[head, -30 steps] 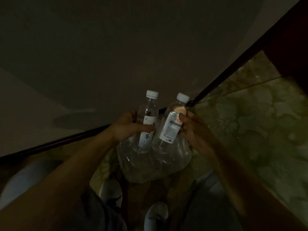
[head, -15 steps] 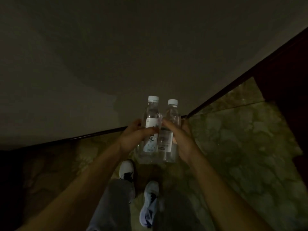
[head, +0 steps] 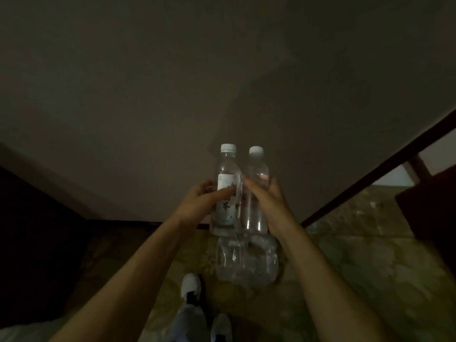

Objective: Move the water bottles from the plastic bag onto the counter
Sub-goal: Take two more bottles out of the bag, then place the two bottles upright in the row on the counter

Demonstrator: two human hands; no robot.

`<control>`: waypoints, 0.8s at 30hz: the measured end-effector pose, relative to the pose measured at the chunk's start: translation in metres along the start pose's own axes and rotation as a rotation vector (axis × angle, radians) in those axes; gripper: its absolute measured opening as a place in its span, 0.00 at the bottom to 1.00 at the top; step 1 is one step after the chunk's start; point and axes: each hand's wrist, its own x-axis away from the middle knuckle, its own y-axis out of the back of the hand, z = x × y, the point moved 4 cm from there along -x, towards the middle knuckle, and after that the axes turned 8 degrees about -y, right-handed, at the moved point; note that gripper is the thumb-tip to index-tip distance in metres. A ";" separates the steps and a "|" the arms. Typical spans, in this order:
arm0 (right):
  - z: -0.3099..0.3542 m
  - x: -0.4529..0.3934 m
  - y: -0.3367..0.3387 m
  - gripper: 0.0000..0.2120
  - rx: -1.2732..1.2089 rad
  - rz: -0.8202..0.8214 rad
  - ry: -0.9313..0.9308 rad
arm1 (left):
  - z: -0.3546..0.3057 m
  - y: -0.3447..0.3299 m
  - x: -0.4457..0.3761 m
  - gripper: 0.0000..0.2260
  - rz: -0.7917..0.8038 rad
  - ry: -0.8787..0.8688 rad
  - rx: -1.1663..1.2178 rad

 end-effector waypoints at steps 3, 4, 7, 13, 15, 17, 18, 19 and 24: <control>0.021 0.017 -0.018 0.27 -0.005 0.021 0.089 | -0.024 0.019 0.026 0.19 -0.051 -0.079 0.013; 0.028 0.024 -0.025 0.24 -0.003 0.025 0.119 | -0.032 0.025 0.035 0.18 -0.064 -0.105 0.017; 0.048 0.039 -0.052 0.17 0.005 0.083 0.183 | -0.053 0.049 0.060 0.16 -0.119 -0.182 0.009; 0.069 0.075 -0.135 0.24 0.031 0.187 0.278 | -0.082 0.111 0.114 0.17 -0.280 -0.300 -0.013; 0.070 0.094 -0.170 0.26 0.066 0.203 0.336 | -0.091 0.138 0.139 0.17 -0.346 -0.345 -0.029; 0.069 0.113 -0.205 0.23 0.072 0.225 0.392 | -0.100 0.168 0.168 0.17 -0.401 -0.399 -0.057; 0.069 0.124 -0.223 0.23 0.071 0.240 0.417 | -0.104 0.185 0.184 0.17 -0.420 -0.422 -0.074; 0.068 0.135 -0.241 0.23 0.063 0.253 0.445 | -0.108 0.201 0.201 0.17 -0.438 -0.440 -0.091; 0.066 0.198 -0.335 0.23 -0.026 0.364 0.549 | -0.123 0.280 0.290 0.20 -0.551 -0.516 -0.146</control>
